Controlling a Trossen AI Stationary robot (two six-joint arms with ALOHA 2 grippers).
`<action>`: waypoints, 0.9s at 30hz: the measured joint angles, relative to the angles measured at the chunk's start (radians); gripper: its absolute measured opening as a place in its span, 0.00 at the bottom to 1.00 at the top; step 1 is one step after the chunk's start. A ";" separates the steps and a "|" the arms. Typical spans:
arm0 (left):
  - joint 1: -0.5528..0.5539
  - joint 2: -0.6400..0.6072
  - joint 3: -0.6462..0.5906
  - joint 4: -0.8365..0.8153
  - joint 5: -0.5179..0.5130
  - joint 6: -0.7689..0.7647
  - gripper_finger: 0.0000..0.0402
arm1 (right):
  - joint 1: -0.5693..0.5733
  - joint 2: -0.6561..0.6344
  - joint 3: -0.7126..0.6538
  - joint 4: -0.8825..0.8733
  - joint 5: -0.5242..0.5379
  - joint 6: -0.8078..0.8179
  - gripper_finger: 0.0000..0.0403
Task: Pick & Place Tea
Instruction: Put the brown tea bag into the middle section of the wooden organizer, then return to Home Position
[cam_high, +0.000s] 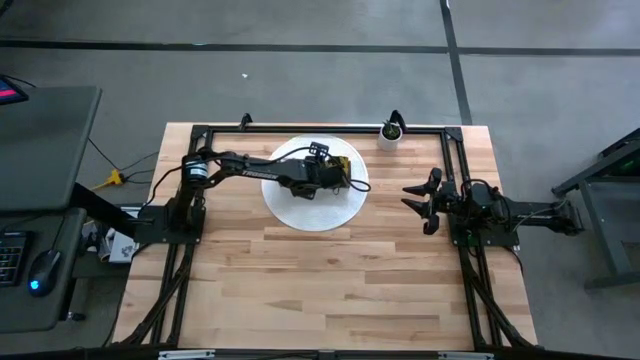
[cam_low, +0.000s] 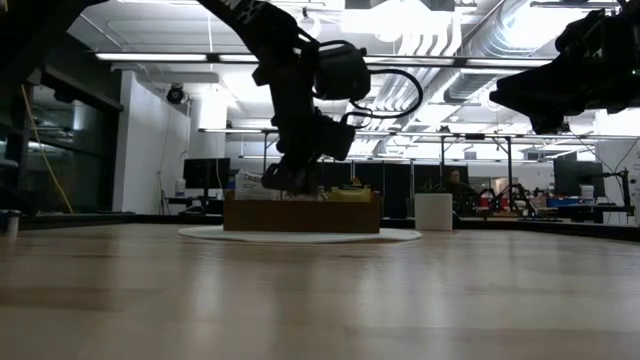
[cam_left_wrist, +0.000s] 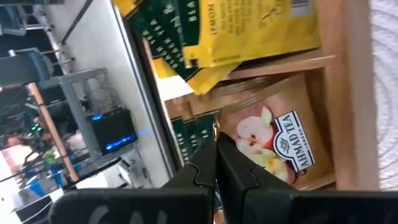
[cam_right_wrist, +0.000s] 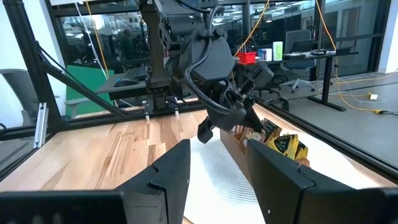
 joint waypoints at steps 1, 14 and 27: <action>0.000 0.000 0.000 -0.002 0.009 0.000 0.00 | 0.000 0.000 0.000 -0.001 0.000 0.000 0.38; 0.000 0.000 0.000 0.001 0.066 -0.003 0.10 | 0.000 0.000 0.000 0.000 0.000 0.000 0.38; -0.001 0.000 0.034 -0.035 0.061 -0.022 0.40 | 0.000 0.000 0.000 0.000 0.000 0.000 0.38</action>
